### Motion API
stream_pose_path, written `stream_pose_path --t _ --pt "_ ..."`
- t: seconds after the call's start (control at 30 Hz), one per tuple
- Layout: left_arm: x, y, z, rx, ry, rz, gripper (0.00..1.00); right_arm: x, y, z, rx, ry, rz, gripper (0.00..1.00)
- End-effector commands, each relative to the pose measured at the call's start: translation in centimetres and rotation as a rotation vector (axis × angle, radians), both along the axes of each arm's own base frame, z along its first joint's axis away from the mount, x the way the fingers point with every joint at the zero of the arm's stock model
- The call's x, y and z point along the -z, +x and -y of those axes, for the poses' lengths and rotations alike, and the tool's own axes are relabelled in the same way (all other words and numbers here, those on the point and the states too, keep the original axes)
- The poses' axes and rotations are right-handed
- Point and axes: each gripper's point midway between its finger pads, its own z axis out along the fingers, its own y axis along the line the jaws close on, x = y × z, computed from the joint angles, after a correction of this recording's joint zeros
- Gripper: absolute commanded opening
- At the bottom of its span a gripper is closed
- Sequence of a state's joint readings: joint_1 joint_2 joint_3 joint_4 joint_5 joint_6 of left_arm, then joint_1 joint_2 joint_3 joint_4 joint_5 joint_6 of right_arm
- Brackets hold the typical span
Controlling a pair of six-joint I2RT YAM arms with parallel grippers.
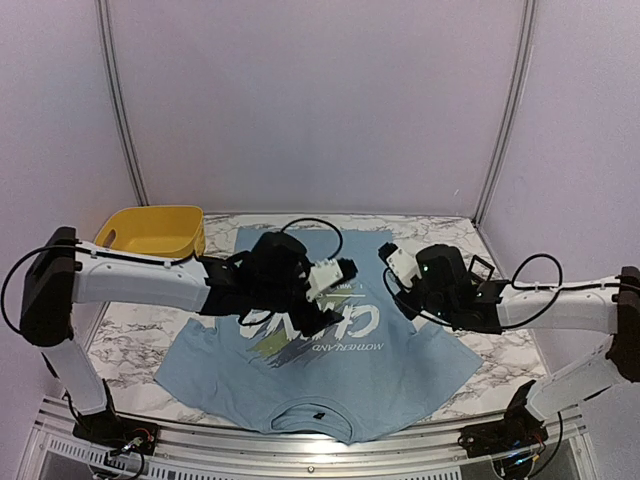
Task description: Pin the brooch onto the clothing
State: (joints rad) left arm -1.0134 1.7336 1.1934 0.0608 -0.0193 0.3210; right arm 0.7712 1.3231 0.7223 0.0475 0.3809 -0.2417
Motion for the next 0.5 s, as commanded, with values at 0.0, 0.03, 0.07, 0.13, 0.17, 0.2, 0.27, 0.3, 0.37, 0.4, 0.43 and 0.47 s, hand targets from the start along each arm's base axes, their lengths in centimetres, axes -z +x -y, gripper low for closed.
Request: stream_pose_path --t 0.0,0.03,0.07,0.13,0.17,0.2,0.27,0.3,0.37,0.4,0.43,0.47 --pt "3.2 -4.5 2.9 0.231 0.015 -0.118 0.71 -0.5 -0.5 1.3 0.043 -0.002 0.106 0.00" --pt "4.0 -4.9 3.6 0.248 0.016 -0.136 0.64 0.1 -1.0 1.4 0.032 0.007 0.106 0.00" --pt "5.1 -5.2 4.3 0.263 0.026 -0.151 0.60 0.6 -1.4 1.5 0.027 0.020 0.103 0.00" --pt "7.4 -5.8 5.3 0.287 0.061 -0.173 0.57 1.9 -2.0 1.7 0.024 0.041 0.083 0.00" --pt "8.4 -6.1 5.7 0.295 0.076 -0.184 0.57 2.3 -2.2 1.7 0.028 0.053 0.074 0.00" --pt "9.2 -6.3 6.0 0.303 0.085 -0.195 0.57 2.5 -2.4 1.7 0.034 0.067 0.064 0.00" --pt "10.3 -6.6 6.5 0.310 0.081 -0.229 0.57 2.9 -2.6 1.5 0.033 0.075 0.048 0.00" --pt "10.6 -6.8 6.8 0.315 0.072 -0.242 0.57 3.1 -2.7 1.4 0.034 0.067 0.043 0.00" --pt "11.2 -7.0 7.3 0.327 0.063 -0.268 0.57 3.2 -2.7 1.4 0.037 0.067 0.036 0.00" --pt "11.6 -7.1 7.5 0.330 0.070 -0.282 0.57 3.2 -2.7 1.4 0.040 0.069 0.032 0.00" --pt "12.1 -7.1 7.5 0.328 0.083 -0.293 0.57 3.2 -2.7 1.4 0.043 0.072 0.029 0.00" --pt "12.7 -7.2 7.4 0.328 0.098 -0.302 0.57 3.2 -2.8 1.5 0.046 0.075 0.026 0.00"
